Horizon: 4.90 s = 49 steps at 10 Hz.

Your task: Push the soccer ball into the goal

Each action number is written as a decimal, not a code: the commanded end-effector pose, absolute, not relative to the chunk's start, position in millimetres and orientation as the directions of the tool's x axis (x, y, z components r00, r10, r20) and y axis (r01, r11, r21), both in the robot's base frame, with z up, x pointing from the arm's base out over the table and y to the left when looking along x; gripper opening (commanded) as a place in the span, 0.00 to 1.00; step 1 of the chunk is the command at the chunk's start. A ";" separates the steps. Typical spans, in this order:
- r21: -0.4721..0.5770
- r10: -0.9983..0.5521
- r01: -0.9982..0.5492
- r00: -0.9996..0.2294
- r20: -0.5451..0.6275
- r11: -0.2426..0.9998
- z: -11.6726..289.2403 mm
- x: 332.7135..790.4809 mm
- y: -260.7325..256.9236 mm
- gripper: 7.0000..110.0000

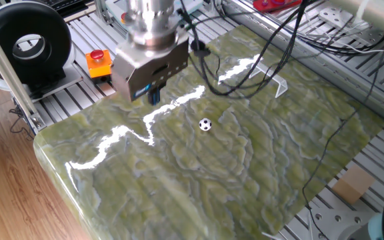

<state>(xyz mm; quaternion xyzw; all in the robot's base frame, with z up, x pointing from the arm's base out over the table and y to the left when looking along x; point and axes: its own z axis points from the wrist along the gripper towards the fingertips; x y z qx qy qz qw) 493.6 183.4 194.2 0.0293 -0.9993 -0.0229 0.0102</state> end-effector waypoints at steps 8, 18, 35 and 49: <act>-0.027 0.016 0.015 -0.999 0.031 1.000 146.7 485.4 155.9 0.00; -0.065 0.019 0.018 -1.000 0.021 0.998 128.2 472.9 135.6 0.00; 0.004 -0.024 -0.024 -1.000 -0.009 1.000 74.9 504.9 159.2 0.00; -0.056 -0.005 -0.005 -1.000 0.004 0.998 24.4 491.9 125.6 0.00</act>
